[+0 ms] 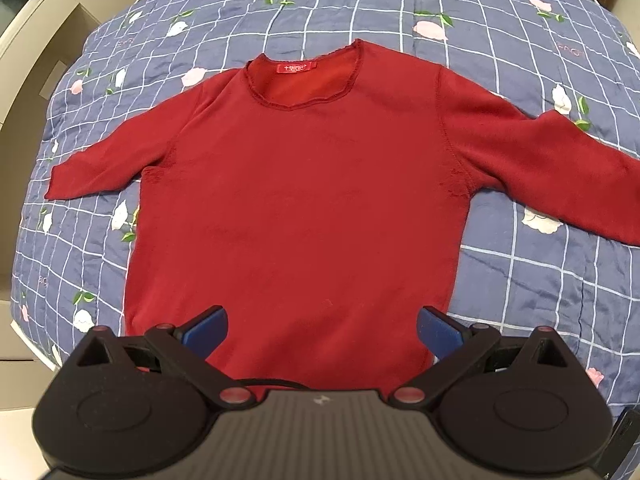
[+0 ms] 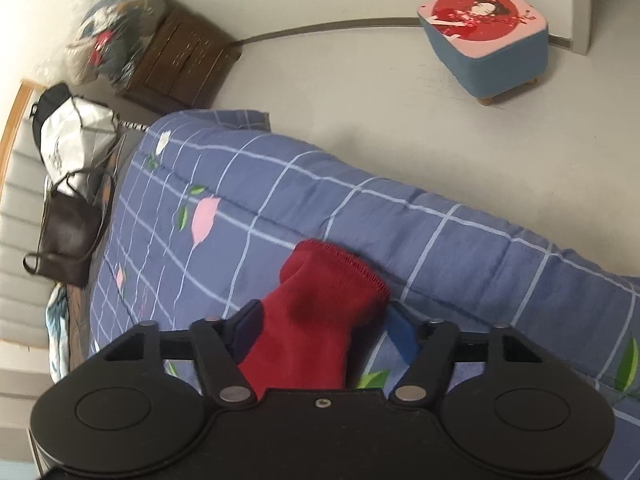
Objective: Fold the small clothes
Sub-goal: 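Close the right gripper on the sleeve cuff and lift it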
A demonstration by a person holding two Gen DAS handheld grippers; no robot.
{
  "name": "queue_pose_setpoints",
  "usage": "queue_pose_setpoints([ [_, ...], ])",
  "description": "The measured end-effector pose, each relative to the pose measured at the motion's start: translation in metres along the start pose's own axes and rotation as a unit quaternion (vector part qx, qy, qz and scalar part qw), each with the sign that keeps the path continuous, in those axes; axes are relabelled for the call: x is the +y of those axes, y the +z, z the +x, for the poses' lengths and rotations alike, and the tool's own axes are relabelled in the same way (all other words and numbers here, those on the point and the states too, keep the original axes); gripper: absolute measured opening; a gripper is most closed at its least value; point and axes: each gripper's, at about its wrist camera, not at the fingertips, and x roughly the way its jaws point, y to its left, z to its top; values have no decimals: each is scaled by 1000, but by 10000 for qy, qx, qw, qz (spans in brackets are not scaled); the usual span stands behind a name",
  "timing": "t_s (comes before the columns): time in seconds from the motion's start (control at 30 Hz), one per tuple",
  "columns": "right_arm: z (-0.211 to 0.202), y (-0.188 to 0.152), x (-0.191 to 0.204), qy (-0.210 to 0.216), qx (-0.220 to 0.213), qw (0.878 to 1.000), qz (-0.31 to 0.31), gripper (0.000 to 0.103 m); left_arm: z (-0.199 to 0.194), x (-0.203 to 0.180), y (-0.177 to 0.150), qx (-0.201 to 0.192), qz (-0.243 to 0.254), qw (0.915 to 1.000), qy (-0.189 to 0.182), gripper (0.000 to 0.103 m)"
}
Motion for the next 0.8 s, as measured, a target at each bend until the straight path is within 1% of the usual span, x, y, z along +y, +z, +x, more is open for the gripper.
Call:
queue_pose_setpoints([
  [0.1, -2, -2, -5, 30, -141, 9995, 296, 57, -4, 3, -2, -46, -32, 10000, -24, 103],
  [0.13, -2, -3, -6, 31, -183, 9993, 334, 50, -4, 5, -2, -54, -51, 10000, -36, 103],
  [0.17, -4, -4, -6, 15, -219, 9992, 334, 40, -5, 6, -3, -58, -69, 9999, -49, 103],
  [0.2, -5, -4, -6, -2, -258, 9992, 316, 34, -5, 8, -4, -58, -80, 9999, -57, 103],
  [0.23, -7, -5, -6, -35, -305, 9991, 278, 18, -6, 9, -5, -59, -90, 9999, -62, 103],
  [0.27, -9, -5, -6, -60, -343, 9991, 232, 11, -7, 11, -6, -62, -101, 9999, -64, 103],
  [0.3, -11, -5, -4, -78, -391, 9991, 166, 10, -7, 12, -7, -68, -114, 9999, -67, 103],
  [0.33, -16, -6, -2, -90, -467, 9988, 72, 8, -9, 14, -8, -75, -135, 9999, -74, 103],
  [0.43, -38, -11, 12, -77, -835, 9957, -385, 7, -12, 20, -10, -103, -209, 9997, -93, 103],
  [0.5, -57, -19, 28, -84, -1138, 9887, -972, 6, -14, 25, -11, -115, -263, 9995, -99, 103],
  [0.53, -65, -25, 37, -121, -1253, 9828, -1350, 6, -15, 27, -11, -122, -288, 9995, -98, 103],
  [0.6, -72, -34, 48, -205, -1308, 9742, -1828, 6, -17, 31, -12, -142, -333, 9993, -107, 103],
  [0.67, -71, -38, 48, -215, -1177, 9745, -1898, 6, -19, 34, -12, -179, -364, 9991, -113, 103],
  [0.8, -66, -38, 43, -338, -1067, 9801, -1638, 6, -24, 37, -16, -241, -348, 9990, -111, 103],
])
